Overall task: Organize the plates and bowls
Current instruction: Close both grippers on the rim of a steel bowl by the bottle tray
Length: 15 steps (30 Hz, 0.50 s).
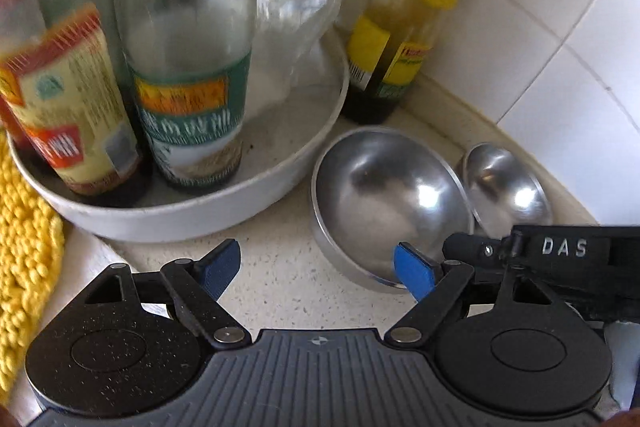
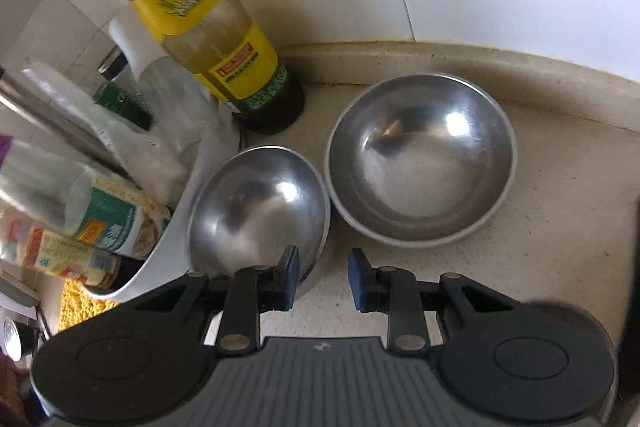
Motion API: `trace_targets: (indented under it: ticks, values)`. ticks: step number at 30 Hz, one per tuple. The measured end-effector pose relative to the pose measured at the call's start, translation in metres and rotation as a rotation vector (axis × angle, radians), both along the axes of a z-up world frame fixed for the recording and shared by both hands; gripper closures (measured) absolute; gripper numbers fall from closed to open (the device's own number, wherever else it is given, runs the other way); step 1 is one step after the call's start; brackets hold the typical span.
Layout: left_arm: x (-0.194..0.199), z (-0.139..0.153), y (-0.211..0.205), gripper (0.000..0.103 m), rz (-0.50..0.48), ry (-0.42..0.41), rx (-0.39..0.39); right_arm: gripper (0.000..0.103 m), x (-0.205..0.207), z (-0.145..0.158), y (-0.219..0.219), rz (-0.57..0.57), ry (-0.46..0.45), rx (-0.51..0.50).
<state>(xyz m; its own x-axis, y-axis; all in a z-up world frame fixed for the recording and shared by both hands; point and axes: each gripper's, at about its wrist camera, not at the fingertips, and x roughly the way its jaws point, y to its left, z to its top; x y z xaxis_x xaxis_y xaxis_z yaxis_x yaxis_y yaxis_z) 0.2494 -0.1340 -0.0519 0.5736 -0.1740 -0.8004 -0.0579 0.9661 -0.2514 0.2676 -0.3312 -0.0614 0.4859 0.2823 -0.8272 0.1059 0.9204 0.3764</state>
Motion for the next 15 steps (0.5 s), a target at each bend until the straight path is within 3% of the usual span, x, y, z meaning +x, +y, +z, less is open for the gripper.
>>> trace_targets:
  ticks: [3, 7, 11, 13, 15]
  values:
    - [0.010, -0.010, -0.012, 0.017, -0.025, 0.031, 0.009, 0.052, 0.011, -0.011, 0.001, 0.030, 0.033, 0.057]
    - [0.017, -0.017, -0.017, 0.045, -0.080, 0.045, 0.053, 0.061, 0.015, -0.016, 0.005, 0.069, 0.012, 0.013]
    - [0.013, -0.019, -0.009, 0.054, -0.118, 0.042, 0.050, 0.068, 0.013, -0.022, 0.002, 0.086, 0.016, 0.006]
    - [0.011, -0.016, -0.007, 0.064, -0.148, 0.056, 0.038, 0.068, 0.010, -0.025, 0.002, 0.095, 0.018, 0.012]
    - [0.005, -0.015, -0.004, 0.064, -0.177, 0.069, 0.042, 0.068, 0.003, -0.024, 0.003, 0.115, 0.029, 0.012]
